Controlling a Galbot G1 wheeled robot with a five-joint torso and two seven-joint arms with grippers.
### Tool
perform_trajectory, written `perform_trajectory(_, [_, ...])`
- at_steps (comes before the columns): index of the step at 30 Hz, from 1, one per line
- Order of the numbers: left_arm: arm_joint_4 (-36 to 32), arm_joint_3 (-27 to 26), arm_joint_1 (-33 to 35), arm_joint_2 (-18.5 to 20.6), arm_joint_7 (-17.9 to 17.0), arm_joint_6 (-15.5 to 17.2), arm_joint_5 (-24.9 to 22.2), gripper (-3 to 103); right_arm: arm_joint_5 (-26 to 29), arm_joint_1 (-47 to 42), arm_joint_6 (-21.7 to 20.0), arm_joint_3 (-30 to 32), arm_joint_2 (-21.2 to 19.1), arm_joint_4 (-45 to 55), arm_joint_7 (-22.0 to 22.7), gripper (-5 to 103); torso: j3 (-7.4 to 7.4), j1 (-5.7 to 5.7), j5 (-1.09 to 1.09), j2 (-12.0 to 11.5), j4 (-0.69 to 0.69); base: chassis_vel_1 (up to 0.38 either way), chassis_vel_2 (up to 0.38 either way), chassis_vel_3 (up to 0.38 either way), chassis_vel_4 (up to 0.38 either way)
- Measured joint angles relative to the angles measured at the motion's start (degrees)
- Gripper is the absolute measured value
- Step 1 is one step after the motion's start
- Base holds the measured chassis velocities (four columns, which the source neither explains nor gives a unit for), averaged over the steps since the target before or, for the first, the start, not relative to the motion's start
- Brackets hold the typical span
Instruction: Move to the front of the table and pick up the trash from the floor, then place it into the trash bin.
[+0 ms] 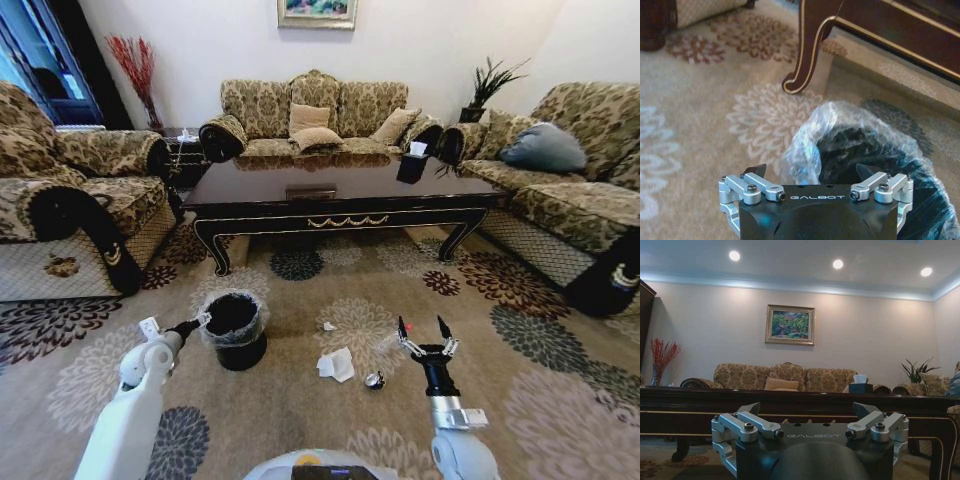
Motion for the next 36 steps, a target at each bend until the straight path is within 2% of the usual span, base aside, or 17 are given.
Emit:
perform_trajectory(6, [2.2, 0.2, -1.2, -0.5, -1.5, 0.9, -2.5, 100, 0.0, 0.0, 0.0, -0.1, -0.3, -0.1, 0.0, 100, 0.00, 0.00, 0.00, 0.0, -0.01, 0.000, 0.000, 0.000, 0.000])
perform_trajectory(12, [3.1, 0.2, -1.7, -0.4, -1.7, 1.0, -2.7, 100, 0.0, 0.0, 0.0, -0.2, -0.6, -0.2, 0.0, 100, 0.00, 0.00, 0.00, 0.0, -0.01, 0.000, 0.000, 0.000, 0.000])
perform_trajectory(14, [3.5, 0.2, -1.9, -0.4, -1.7, 1.1, -2.8, 103, 0.0, 0.0, 0.0, -0.3, -0.7, -0.2, 0.0, 100, 0.00, 0.00, 0.00, 0.0, -0.01, 0.000, 0.000, 0.000, 0.000])
perform_trajectory(15, [3.8, 0.3, -2.0, -0.4, -1.7, 1.1, -2.8, 99, 0.0, -0.1, 0.0, -0.4, -0.7, -0.2, 0.0, 100, 0.00, 0.00, 0.00, 0.0, 0.00, 0.000, 0.000, 0.000, 0.000])
perform_trajectory(18, [4.3, 0.4, -2.3, -0.5, -1.7, 1.1, -2.7, 98, 0.0, -0.1, 0.0, -0.4, -0.7, -0.2, -0.1, 100, 0.00, 0.00, 0.00, 0.0, -0.01, 0.000, 0.000, 0.000, 0.000])
perform_trajectory(21, [5.0, 0.6, -2.5, -0.8, -1.7, 1.1, -2.4, 92, -0.1, -0.3, 0.0, -0.4, -0.7, -0.1, -0.1, 100, 0.00, 0.00, 0.00, 0.0, -0.01, 0.000, 0.000, 0.000, 0.000])
perform_trajectory(23, [5.0, 0.6, -2.5, -0.9, -1.7, 1.1, -2.3, 92, -0.1, -0.3, 0.0, -0.4, -0.7, -0.1, -0.1, 100, 0.00, 0.00, 0.00, 0.0, -0.01, 0.000, 0.000, 0.000, 0.000])
perform_trajectory(26, [5.5, 0.7, -2.6, -1.2, -1.7, 1.0, -1.6, 76, 0.1, -0.4, 0.1, -0.2, -1.1, 0.2, -0.1, 100, 0.00, 0.00, 0.00, 0.0, 0.00, 0.000, 0.000, 0.000, 0.000])
perform_trajectory(27, [5.5, 0.7, -2.6, -1.2, -1.7, 1.0, -1.6, 76, 0.1, -0.4, 0.1, -0.2, -1.1, 0.2, -0.1, 100, 0.00, 0.00, 0.00, 0.0, 0.00, 0.000, 0.000, 0.000, 0.000])
perform_trajectory(30, [6.4, 0.9, -2.8, -1.4, -1.6, 0.9, -0.9, 59, 0.2, -0.5, 0.1, -0.1, -1.3, 0.3, -0.1, 100, 0.00, 0.00, 0.00, 0.0, -0.01, 0.000, 0.000, 0.000, 0.000])
perform_trajectory(33, [6.7, 0.9, -2.9, -1.4, -1.5, 0.8, -0.6, 53, 0.2, -0.5, 0.2, -0.1, -1.3, 0.3, -0.1, 100, -0.01, 0.00, 0.00, 0.0, -0.01, 0.000, 0.000, 0.000, 0.000])
perform_trajectory(36, [6.7, 0.9, -2.9, -1.1, -1.3, 0.8, -0.1, 38, 0.2, -0.6, 0.3, -0.2, -1.2, 0.3, -0.1, 100, -0.01, 0.00, 0.00, 0.0, -0.03, 0.000, 0.000, 0.000, 0.000])
